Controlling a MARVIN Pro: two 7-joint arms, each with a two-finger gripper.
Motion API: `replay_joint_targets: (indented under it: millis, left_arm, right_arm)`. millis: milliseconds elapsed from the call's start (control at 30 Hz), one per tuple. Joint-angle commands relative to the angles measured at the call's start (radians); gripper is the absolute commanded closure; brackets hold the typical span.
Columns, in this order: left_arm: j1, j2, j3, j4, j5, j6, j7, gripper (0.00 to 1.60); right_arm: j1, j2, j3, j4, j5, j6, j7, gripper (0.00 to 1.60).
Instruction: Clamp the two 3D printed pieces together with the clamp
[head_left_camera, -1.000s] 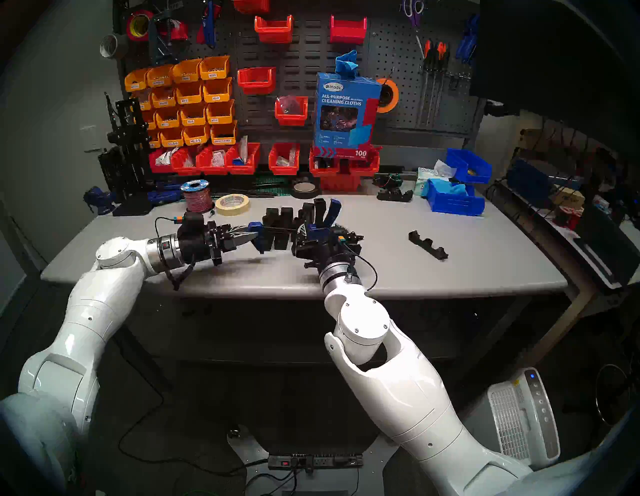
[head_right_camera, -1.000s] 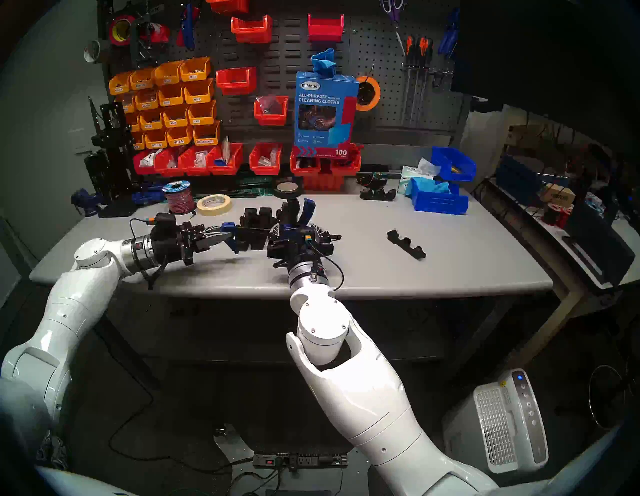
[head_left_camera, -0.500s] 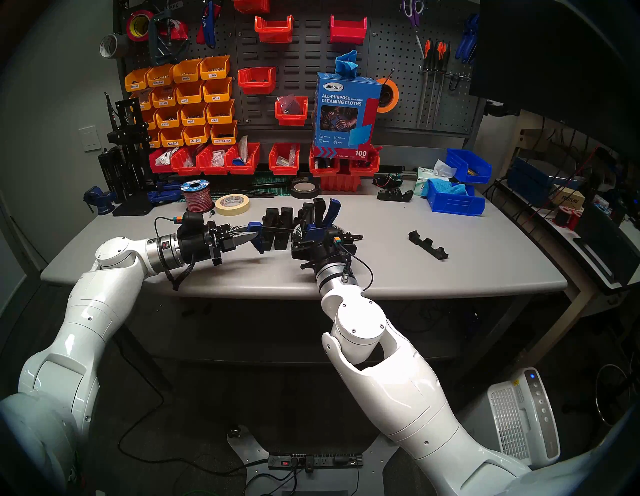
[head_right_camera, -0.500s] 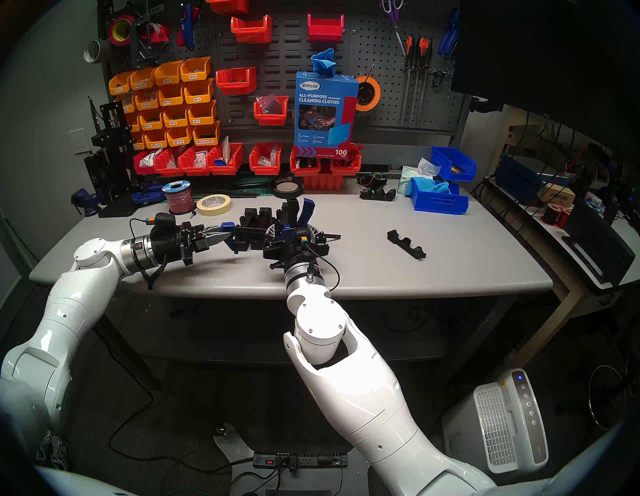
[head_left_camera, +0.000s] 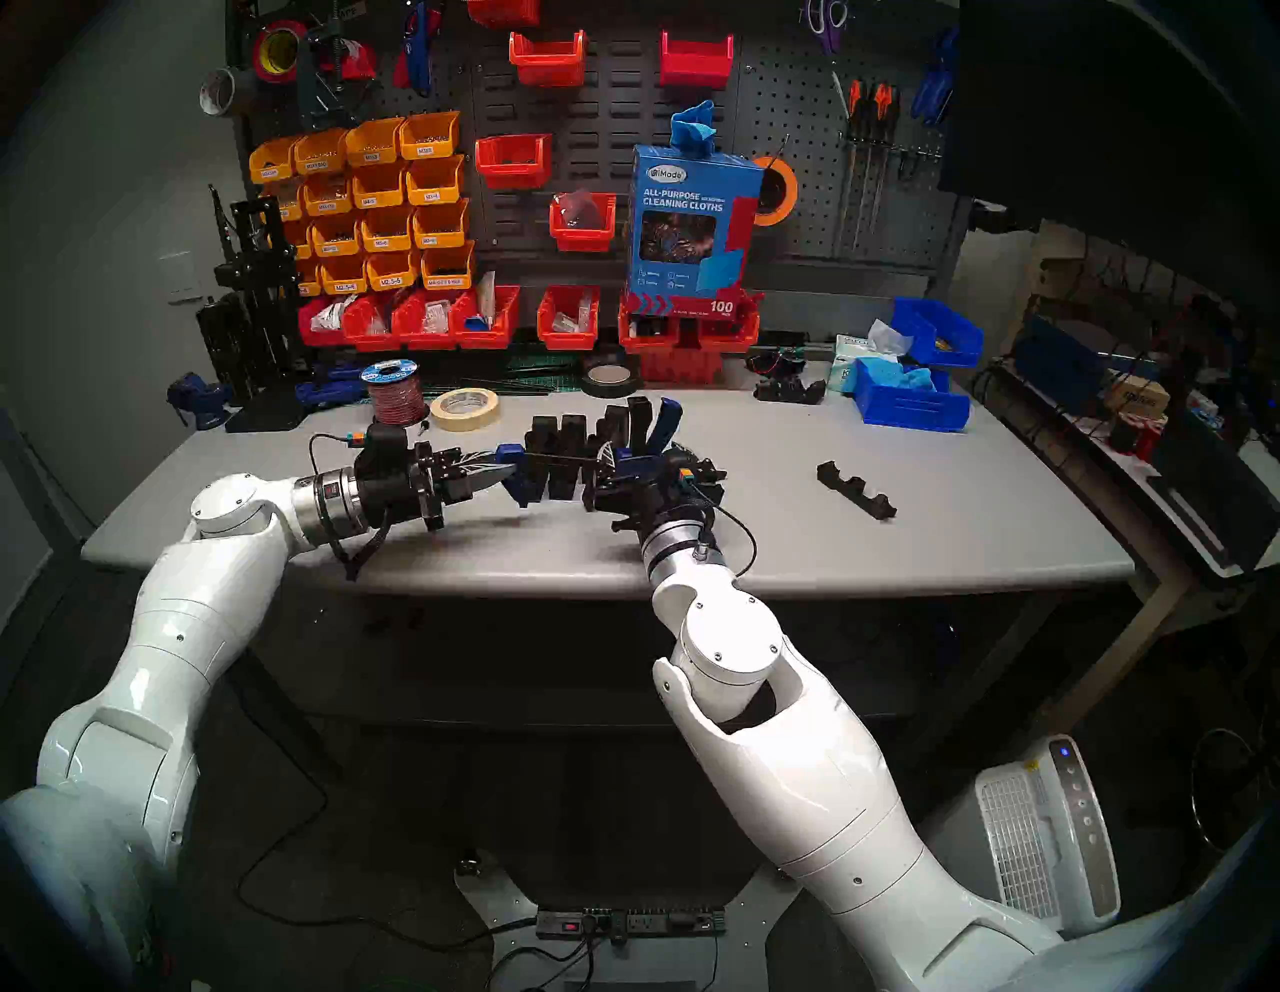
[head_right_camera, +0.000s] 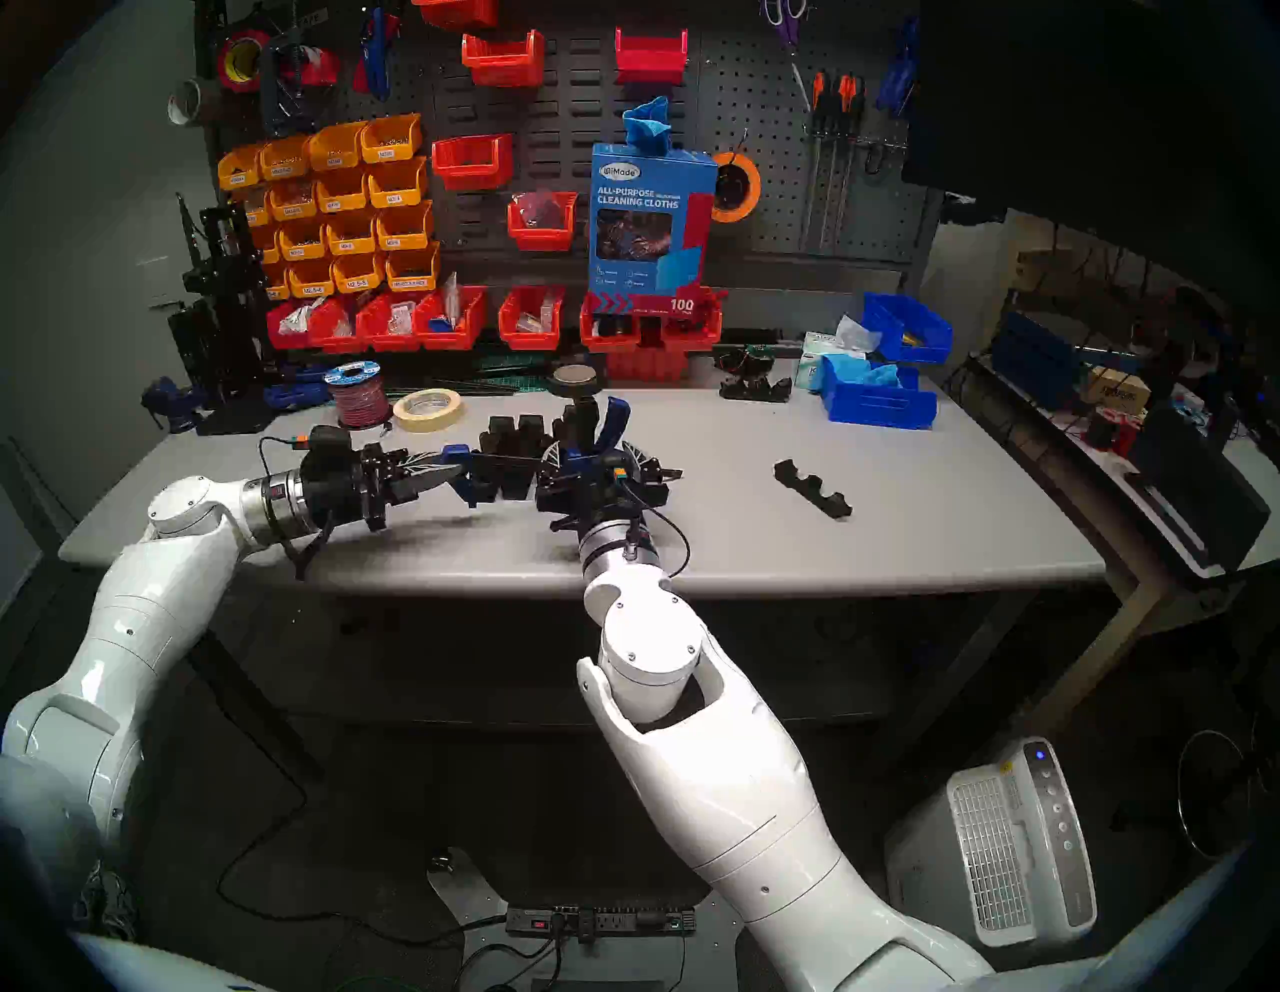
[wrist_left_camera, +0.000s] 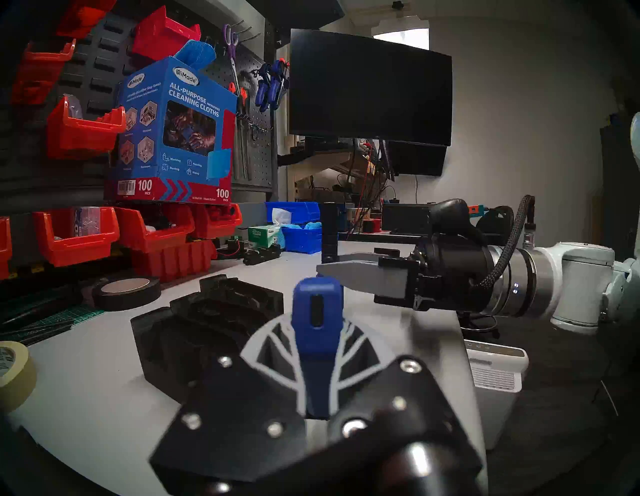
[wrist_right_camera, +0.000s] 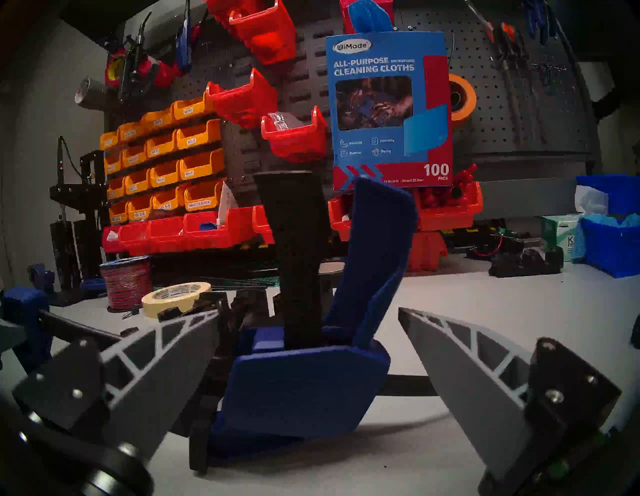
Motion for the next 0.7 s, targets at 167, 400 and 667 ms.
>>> replay_joint_targets:
  millis: [167,400,667]
  left_arm:
    - [-0.036,0.002,-0.024,-0.021,-0.02,0.002,-0.002,1.6]
    - [-0.036,0.002,-0.025,-0.021,-0.019,0.002,-0.002,1.6]
    - [-0.036,0.002,-0.025,-0.021,-0.019,0.002,-0.002,1.6]
  right_arm:
    - [0.061,-0.009,0.016,-0.007,-0.007,-0.019,0.022,0.0]
    - [0.082,-0.016,0.022,0.018,-0.007,-0.022,0.041,0.0]
    - [0.119,-0.02,0.035,0.066,-0.008,-0.017,0.064,0.0]
